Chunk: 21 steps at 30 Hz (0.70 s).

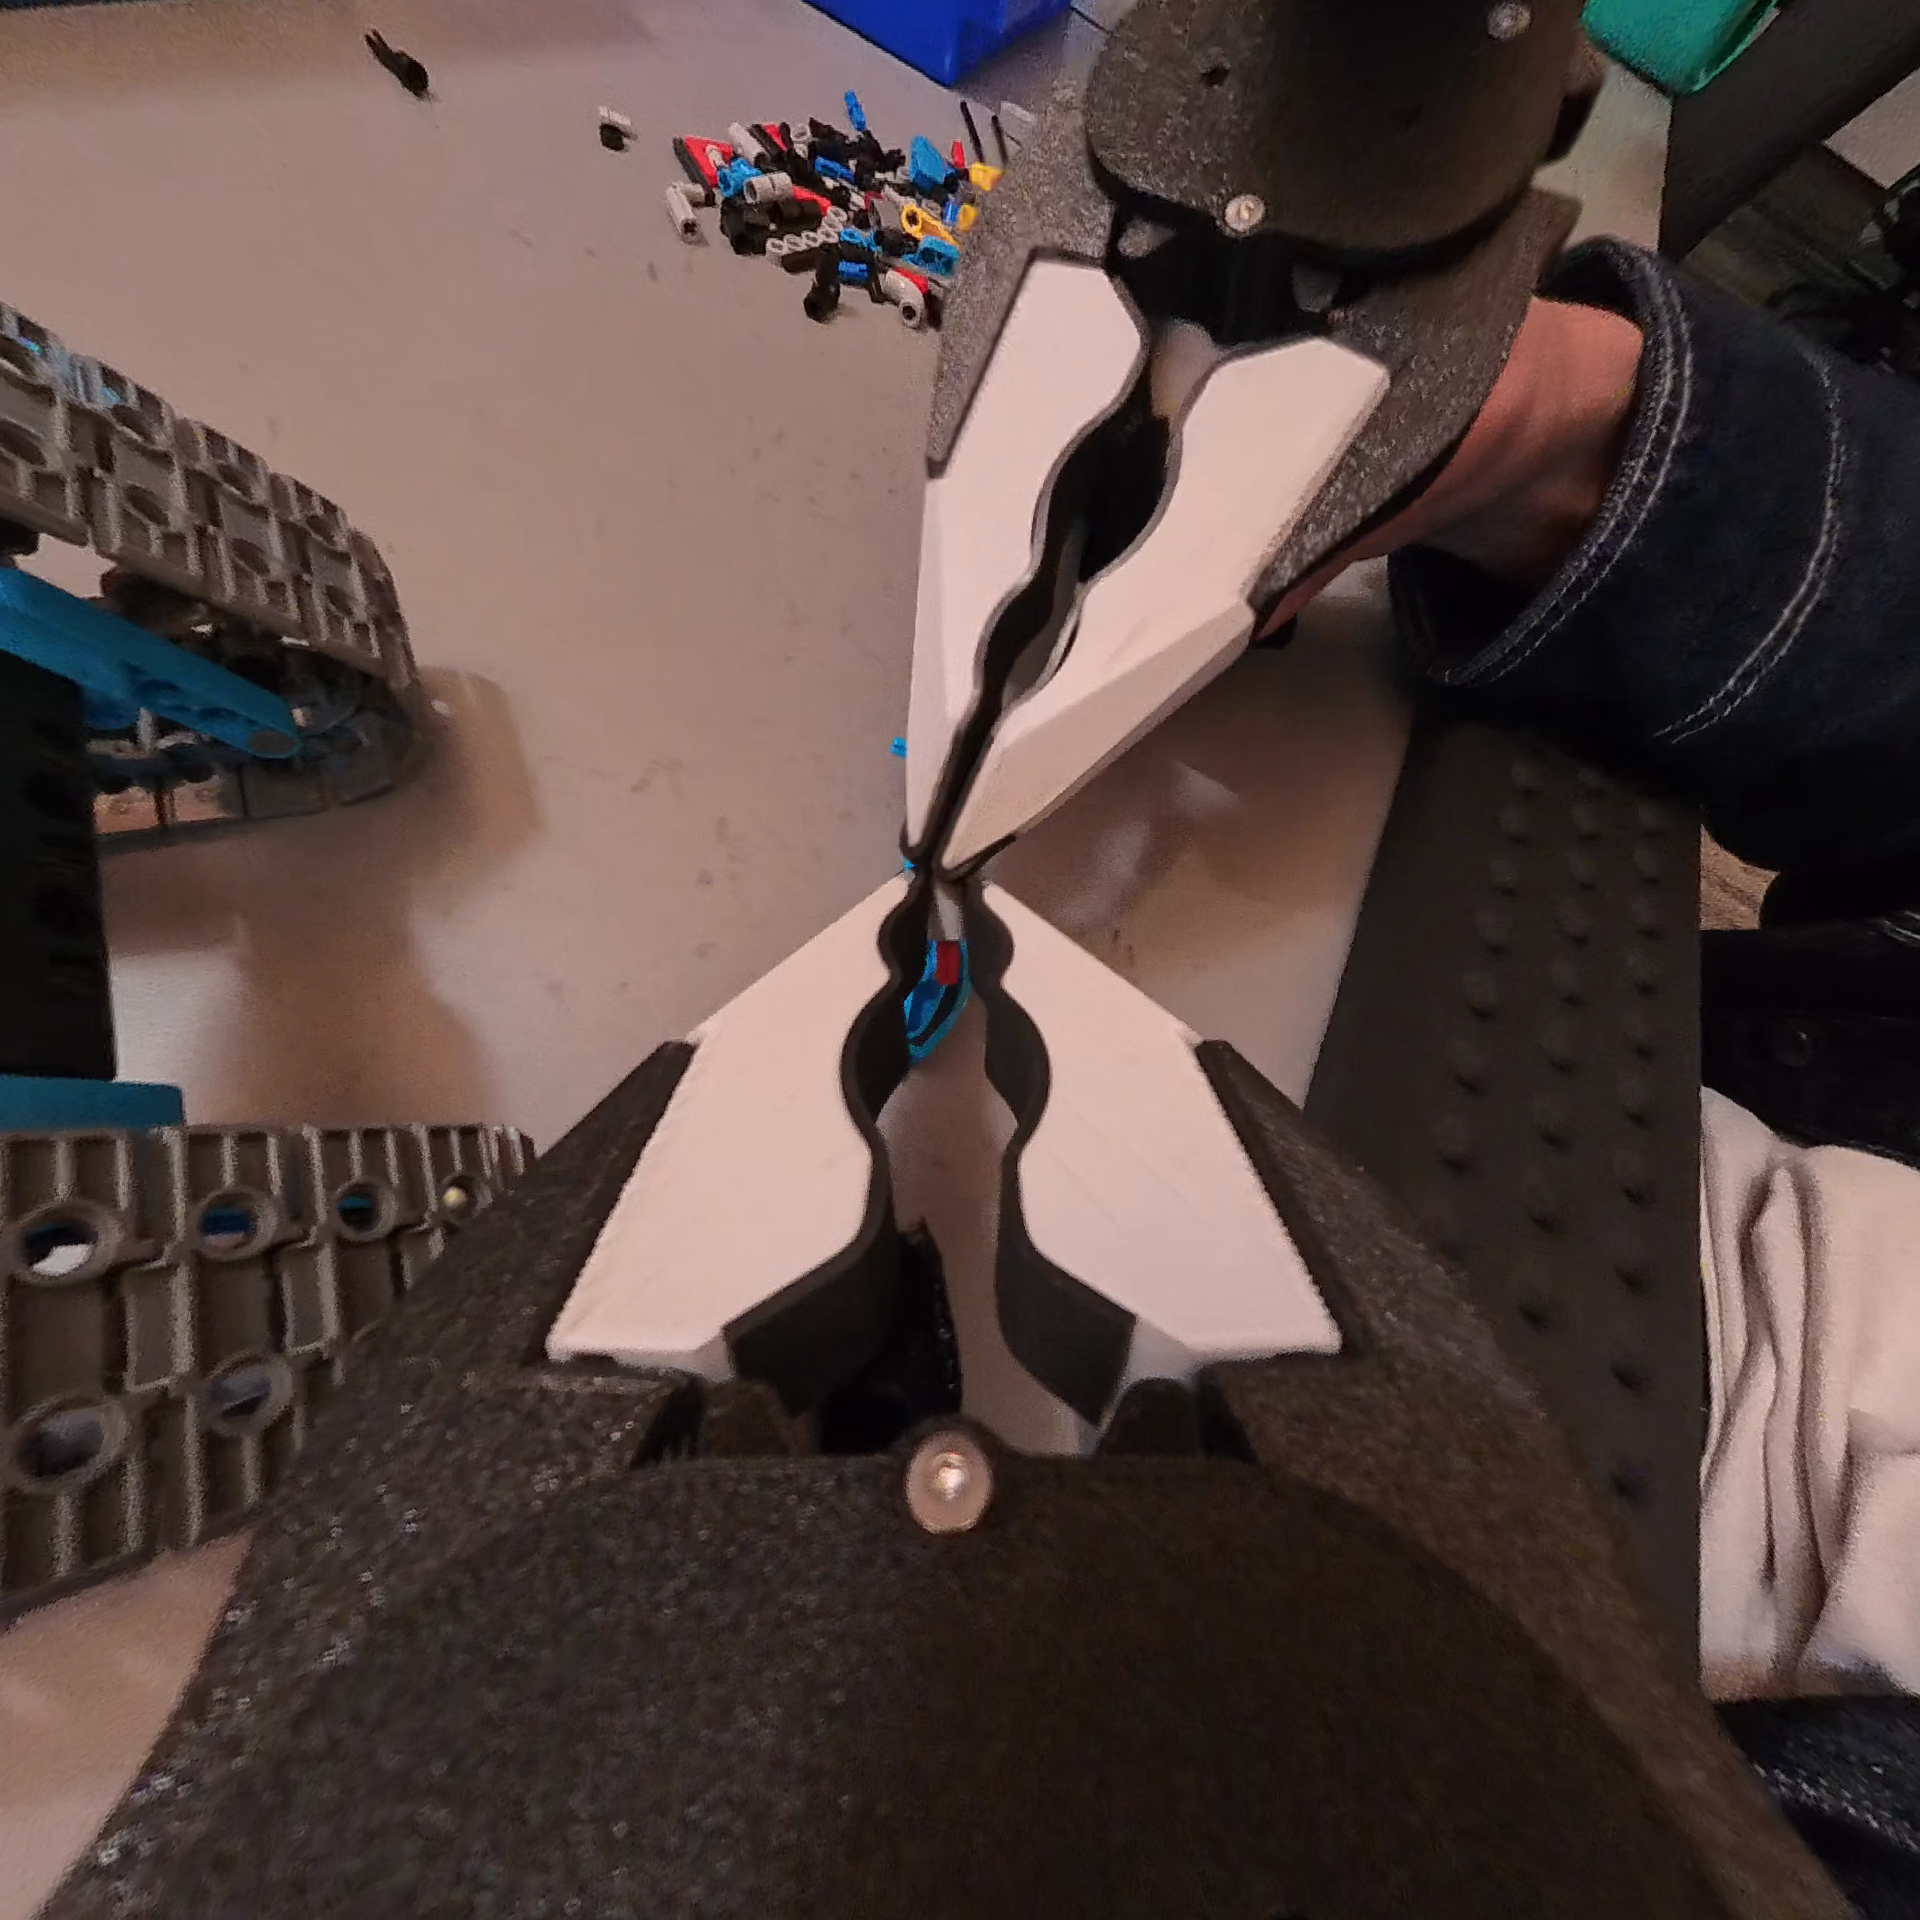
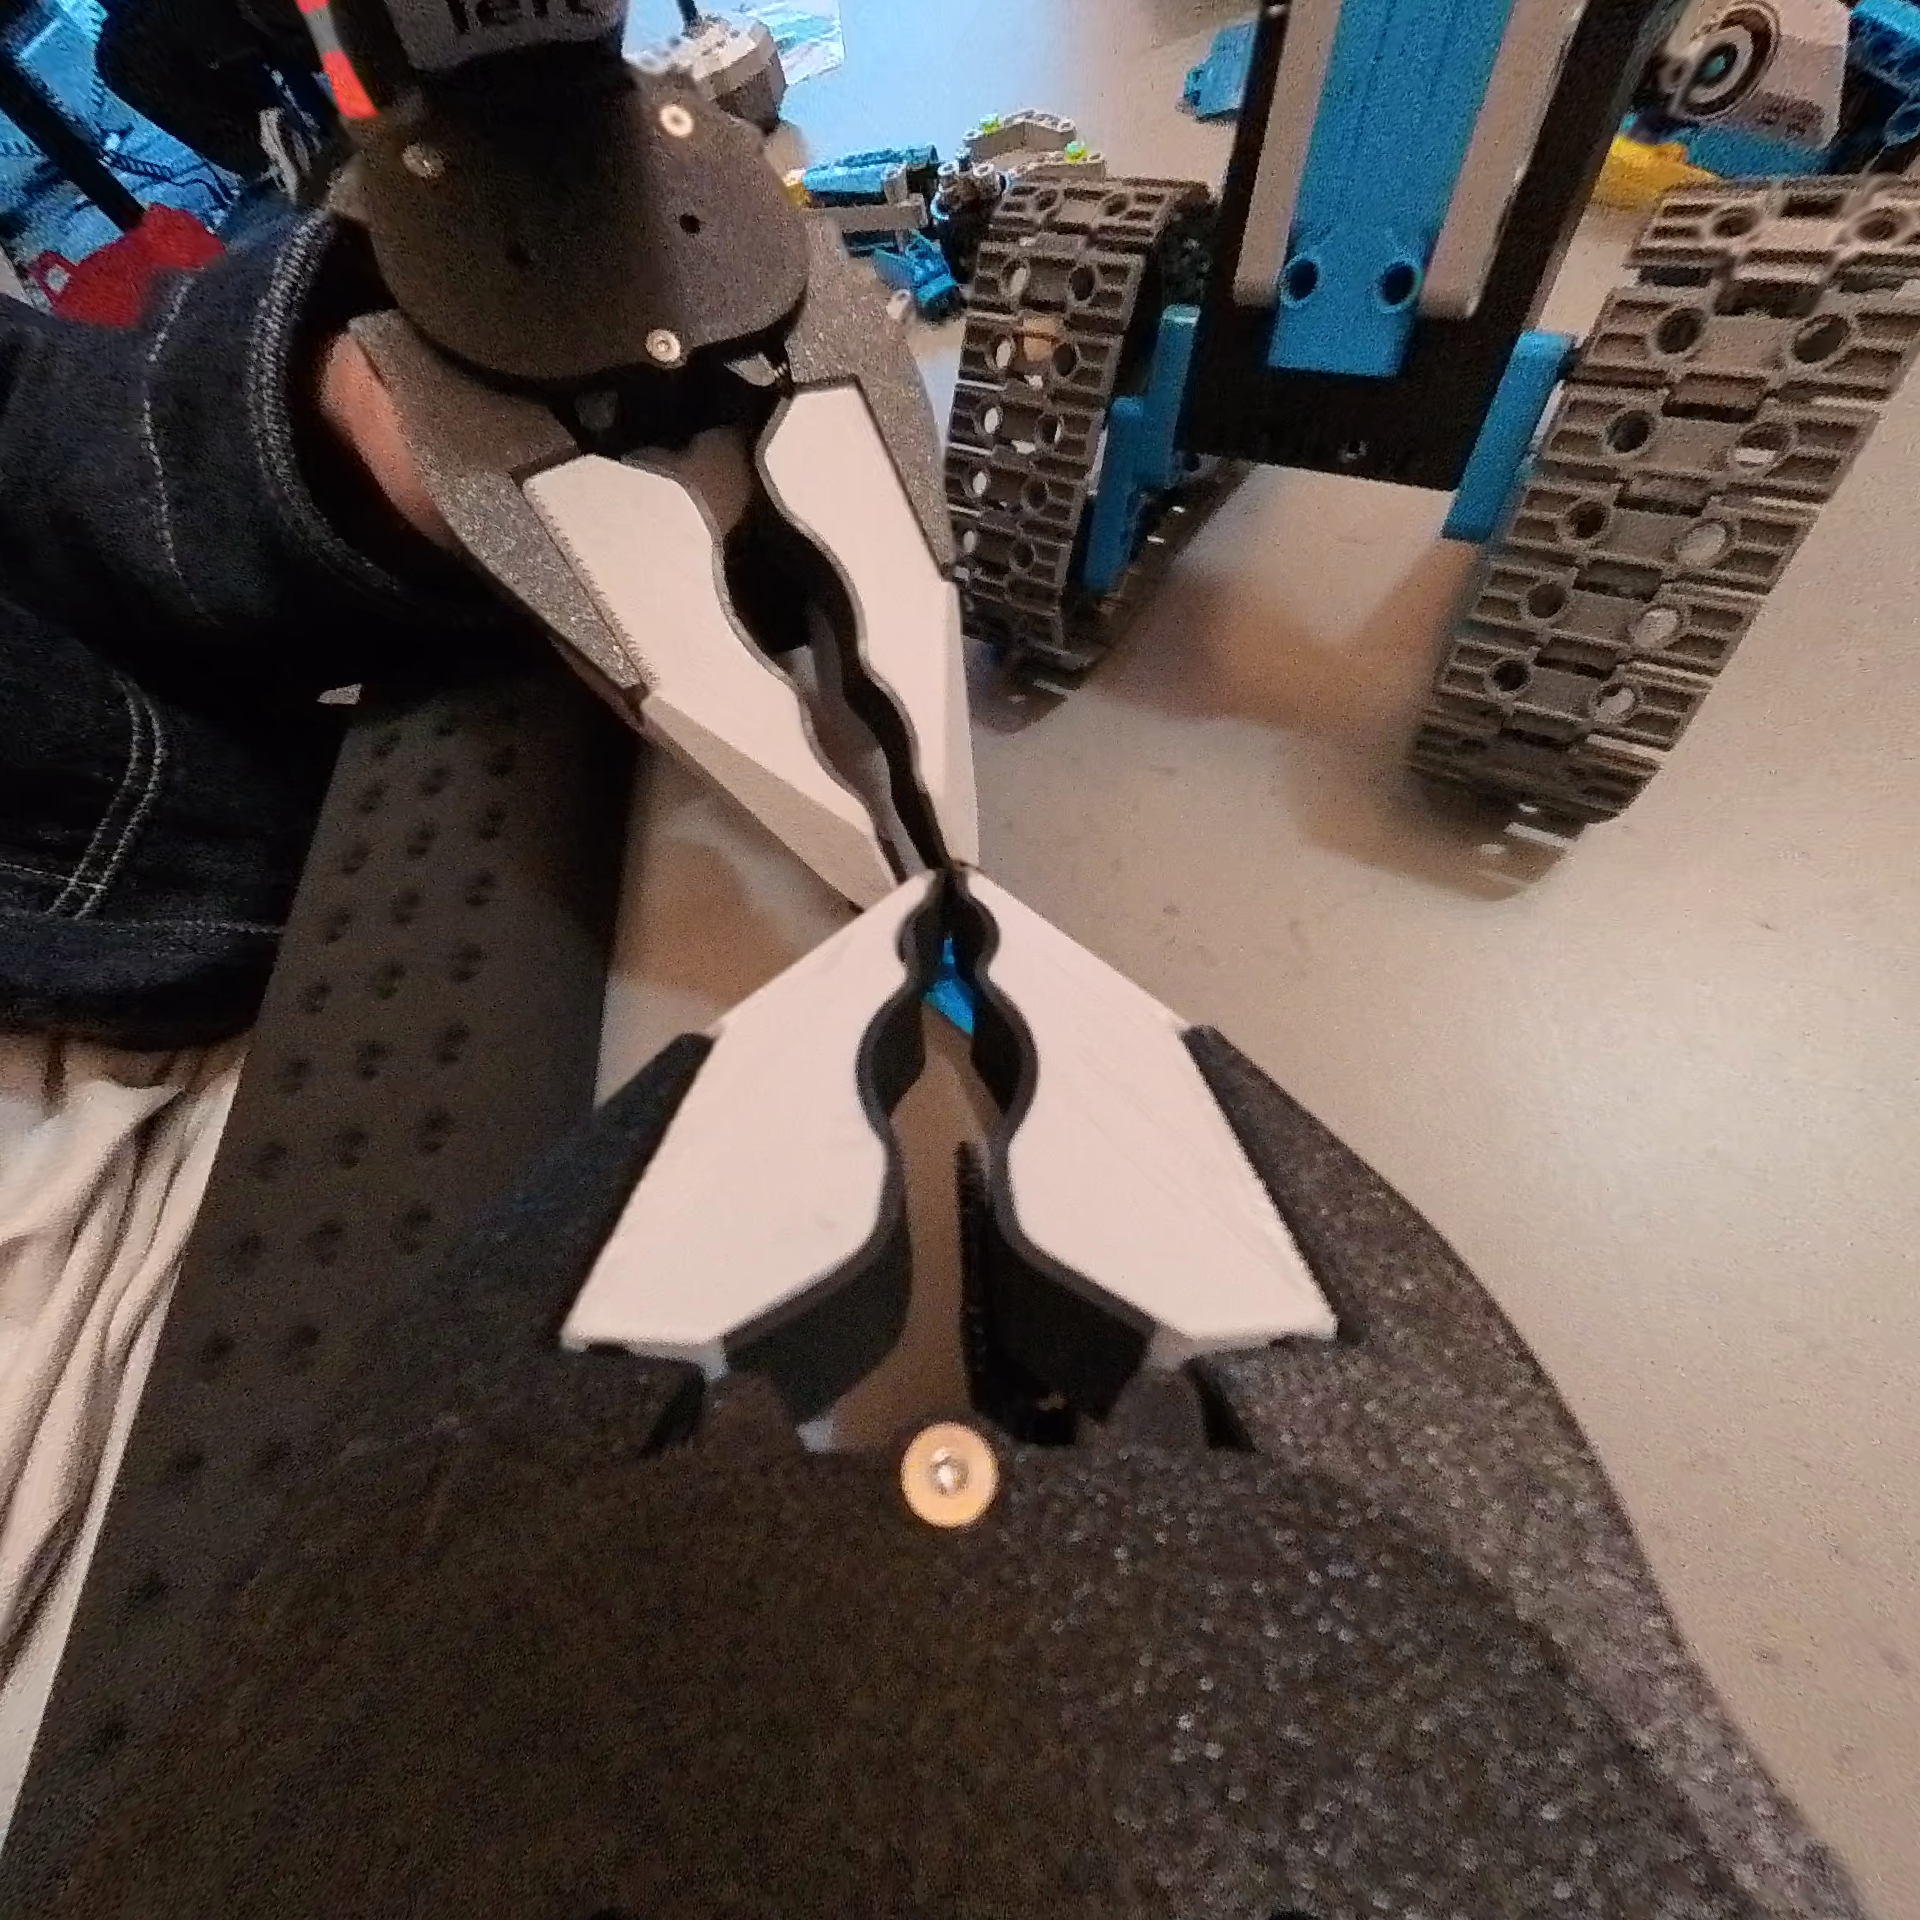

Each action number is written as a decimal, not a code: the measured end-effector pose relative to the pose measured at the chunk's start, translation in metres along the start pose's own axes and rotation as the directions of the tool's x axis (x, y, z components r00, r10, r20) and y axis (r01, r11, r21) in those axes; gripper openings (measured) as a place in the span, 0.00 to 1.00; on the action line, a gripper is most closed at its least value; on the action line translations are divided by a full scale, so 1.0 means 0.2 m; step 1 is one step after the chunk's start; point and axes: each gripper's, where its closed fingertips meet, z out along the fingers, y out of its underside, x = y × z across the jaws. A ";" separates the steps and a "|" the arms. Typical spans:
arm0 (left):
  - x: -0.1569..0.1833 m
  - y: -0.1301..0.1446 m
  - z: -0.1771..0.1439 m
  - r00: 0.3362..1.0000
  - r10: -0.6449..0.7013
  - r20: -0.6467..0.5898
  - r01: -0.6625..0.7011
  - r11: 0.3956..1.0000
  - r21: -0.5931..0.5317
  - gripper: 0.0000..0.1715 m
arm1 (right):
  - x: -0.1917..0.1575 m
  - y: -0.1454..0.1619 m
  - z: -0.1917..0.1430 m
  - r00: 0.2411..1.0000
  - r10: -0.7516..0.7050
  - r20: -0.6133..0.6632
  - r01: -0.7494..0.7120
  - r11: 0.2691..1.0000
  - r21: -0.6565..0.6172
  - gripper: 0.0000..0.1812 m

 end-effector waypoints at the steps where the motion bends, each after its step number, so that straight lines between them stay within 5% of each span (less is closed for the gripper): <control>1: 0.00 0.00 0.00 1.000 -0.014 -0.005 0.014 1.000 -0.004 0.03 | 0.01 0.00 0.00 1.000 0.000 -0.010 0.000 1.000 -0.006 0.00; 13: -0.01 0.03 0.03 0.999 -0.049 -0.005 0.049 0.998 -0.046 0.03 | 0.03 0.04 -0.01 0.995 -0.035 -0.092 0.032 0.999 -0.033 0.00; 21: 0.00 -0.05 -0.03 0.983 -0.153 -0.105 0.160 0.984 0.073 0.03 | -0.05 0.04 -0.08 0.998 -0.053 -0.015 0.053 0.998 0.021 0.11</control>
